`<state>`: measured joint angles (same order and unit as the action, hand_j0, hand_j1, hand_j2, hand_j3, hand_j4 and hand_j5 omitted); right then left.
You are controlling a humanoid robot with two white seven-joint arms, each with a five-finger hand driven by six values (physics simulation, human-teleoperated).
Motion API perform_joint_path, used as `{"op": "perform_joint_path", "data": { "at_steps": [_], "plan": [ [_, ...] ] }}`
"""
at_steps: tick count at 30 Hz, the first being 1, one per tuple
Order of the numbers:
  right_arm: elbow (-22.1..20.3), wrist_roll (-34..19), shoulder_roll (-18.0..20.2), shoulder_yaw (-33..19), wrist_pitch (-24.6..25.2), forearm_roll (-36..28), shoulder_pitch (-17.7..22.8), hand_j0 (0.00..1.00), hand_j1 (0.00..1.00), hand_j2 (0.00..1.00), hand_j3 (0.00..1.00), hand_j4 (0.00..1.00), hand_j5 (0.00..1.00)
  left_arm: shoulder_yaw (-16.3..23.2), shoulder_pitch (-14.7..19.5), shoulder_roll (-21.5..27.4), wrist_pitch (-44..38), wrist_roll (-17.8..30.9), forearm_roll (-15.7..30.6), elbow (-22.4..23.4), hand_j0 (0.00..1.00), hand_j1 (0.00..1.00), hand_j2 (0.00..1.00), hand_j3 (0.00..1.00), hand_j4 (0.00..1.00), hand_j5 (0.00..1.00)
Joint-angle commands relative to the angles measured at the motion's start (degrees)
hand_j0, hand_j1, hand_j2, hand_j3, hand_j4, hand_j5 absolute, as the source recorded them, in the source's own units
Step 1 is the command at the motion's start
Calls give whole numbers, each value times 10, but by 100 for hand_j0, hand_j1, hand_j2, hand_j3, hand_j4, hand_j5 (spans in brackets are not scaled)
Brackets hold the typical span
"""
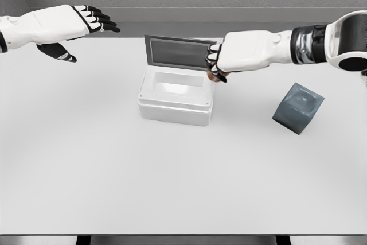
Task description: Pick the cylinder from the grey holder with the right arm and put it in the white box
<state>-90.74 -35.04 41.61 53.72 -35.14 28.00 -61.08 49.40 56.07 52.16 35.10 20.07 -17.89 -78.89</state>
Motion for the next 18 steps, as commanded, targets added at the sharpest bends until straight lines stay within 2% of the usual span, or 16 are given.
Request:
{"op": "perform_joint_path", "data": {
  "at_steps": [1,4,14,16,17,18],
  "plan": [
    [2,0,-9,2,1,2,0,35,35,35,35,35,35,0,0,-1,-1,0,3,1,100,100,100,100,100,100],
    [22,0,-28,6,1,8,0,35,35,35,35,35,35,0,0,-1,-1,0,4,1,100,100,100,100,100,100],
    [36,0,-50,6,1,15,-1,36,36,36,36,36,36,2,-1,-2,-1,0,3,1,100,100,100,100,100,100],
    [39,0,-55,6,1,15,-1,39,39,39,39,39,39,2,-1,-2,-1,0,4,1,100,100,100,100,100,100],
    [39,0,-55,6,1,15,-1,51,51,51,51,51,51,2,-1,-3,-1,0,4,1,100,100,100,100,100,100],
    [39,0,-55,6,1,15,-1,80,80,80,80,80,80,2,-1,-3,-1,0,4,1,100,100,100,100,100,100]
  ]
}}
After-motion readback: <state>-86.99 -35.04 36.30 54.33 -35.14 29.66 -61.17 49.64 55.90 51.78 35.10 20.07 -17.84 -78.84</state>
